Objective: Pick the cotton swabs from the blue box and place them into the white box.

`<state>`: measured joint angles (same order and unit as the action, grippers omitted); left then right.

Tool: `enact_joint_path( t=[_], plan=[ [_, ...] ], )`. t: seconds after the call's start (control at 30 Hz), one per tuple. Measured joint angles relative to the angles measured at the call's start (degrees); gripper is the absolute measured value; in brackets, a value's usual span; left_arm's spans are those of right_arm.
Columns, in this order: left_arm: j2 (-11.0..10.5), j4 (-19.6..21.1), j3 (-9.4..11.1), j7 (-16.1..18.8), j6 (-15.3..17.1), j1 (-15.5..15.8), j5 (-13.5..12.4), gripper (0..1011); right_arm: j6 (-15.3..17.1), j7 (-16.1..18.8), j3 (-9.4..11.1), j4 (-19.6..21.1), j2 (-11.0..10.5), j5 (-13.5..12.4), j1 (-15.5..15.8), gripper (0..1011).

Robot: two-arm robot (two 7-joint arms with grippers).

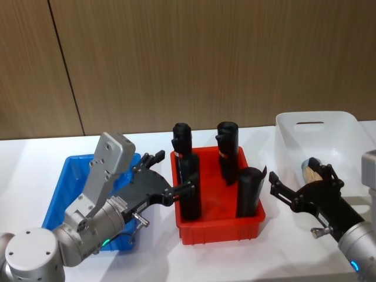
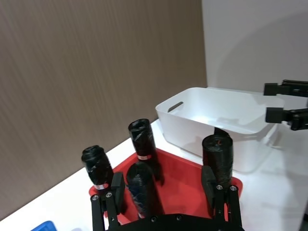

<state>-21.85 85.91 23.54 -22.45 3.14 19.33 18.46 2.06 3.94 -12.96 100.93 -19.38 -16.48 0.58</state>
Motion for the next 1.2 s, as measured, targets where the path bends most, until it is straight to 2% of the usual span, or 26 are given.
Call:
enact_joint_path(
  t=[0.83, 1.0, 1.2],
  plan=[
    [0.0, 6.2, 2.2, 18.6, -2.0, -4.9, -6.0, 1004, -0.1, -0.2, 0.0, 0.3, 0.0, 0.0, 0.3, 1001],
    [0.0, 7.0, 2.4, 21.0, -2.3, -5.6, -6.8, 1004, -0.1, -0.1, 0.0, 0.3, 0.0, 0.0, 0.3, 1002],
    [0.0, 7.3, 2.5, 21.8, -2.4, -5.8, -7.0, 1004, -0.1, -0.1, 0.0, 0.3, 0.0, 0.0, 0.3, 1002]
  ],
)
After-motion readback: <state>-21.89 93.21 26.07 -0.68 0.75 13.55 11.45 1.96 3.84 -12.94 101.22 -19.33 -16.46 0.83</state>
